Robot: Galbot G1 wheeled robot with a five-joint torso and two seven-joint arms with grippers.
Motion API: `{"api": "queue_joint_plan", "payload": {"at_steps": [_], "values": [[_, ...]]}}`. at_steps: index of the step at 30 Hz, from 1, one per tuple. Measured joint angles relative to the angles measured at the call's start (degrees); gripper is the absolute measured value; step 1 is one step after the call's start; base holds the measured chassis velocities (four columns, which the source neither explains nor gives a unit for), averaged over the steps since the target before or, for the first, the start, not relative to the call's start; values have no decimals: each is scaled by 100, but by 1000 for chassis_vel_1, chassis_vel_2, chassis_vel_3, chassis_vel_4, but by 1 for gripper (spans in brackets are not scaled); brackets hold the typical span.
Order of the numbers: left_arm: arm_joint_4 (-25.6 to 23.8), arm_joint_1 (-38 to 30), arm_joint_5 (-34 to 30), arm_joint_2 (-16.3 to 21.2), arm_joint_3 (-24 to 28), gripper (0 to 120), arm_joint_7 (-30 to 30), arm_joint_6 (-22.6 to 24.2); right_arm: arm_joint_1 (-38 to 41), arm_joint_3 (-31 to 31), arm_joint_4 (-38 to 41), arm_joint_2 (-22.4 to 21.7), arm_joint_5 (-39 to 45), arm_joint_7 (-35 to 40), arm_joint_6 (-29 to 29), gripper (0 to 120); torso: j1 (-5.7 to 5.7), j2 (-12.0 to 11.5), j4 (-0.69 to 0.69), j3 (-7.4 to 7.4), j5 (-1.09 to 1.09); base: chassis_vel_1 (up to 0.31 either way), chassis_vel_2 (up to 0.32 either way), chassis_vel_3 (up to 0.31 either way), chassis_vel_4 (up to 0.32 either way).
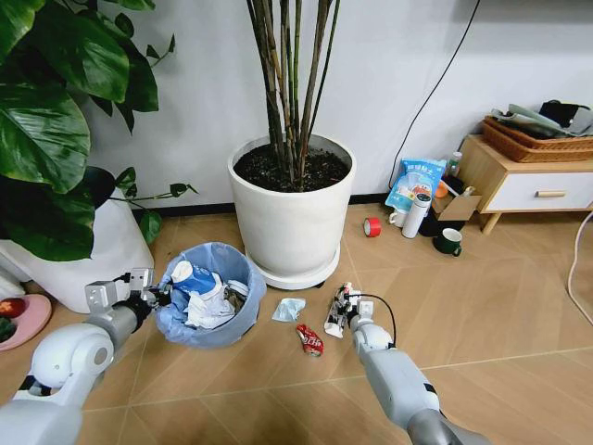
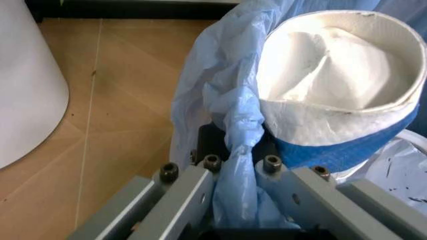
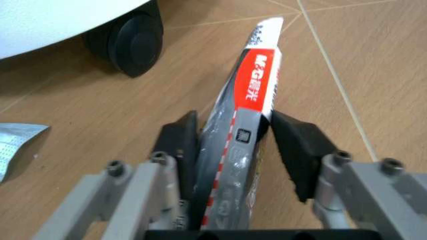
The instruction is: Pick up the trash bin and place the garbage on the floor into it.
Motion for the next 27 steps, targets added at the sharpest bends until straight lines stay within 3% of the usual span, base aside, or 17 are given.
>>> {"api": "queue_joint_plan", "payload": {"at_steps": [8, 11, 20, 23, 25, 27], "values": [[-31, 6, -7, 1, -1, 0, 2, -2, -39, 105, -13, 16, -111, -4, 65, 5, 0, 0, 0, 0, 0, 0, 0, 0, 0], [-44, 6, -14, 13, -3, 0, 2, -3, -108, 155, 84, 2, -129, 35, 65, 0, 0, 0, 1, 0, 1, 0, 0, 0, 0], [-74, 49, -19, 28, -21, 0, 5, -2, -618, 235, 931, -312, -97, 126, 9, 0, 0, 0, 0, 0, 2, 0, 0, 0, 0], [-77, 69, -13, 17, -14, 0, 15, -2, -1218, 204, 2136, -709, 115, 117, -142, 0, 0, 0, -2, 0, 1, 0, 0, 0, 0], [-75, 70, -11, 16, -6, 0, 20, -2, -1299, 182, 2363, -770, 212, 112, -188, 0, 0, 0, -2, 0, 2, 0, 0, 0, 0], [-56, 72, 0, 16, 31, 0, 25, -3, -1627, 14, 3421, -1042, 797, 78, -528, 0, 0, 0, -2, -1, 0, 0, 0, 0, 0]]}}
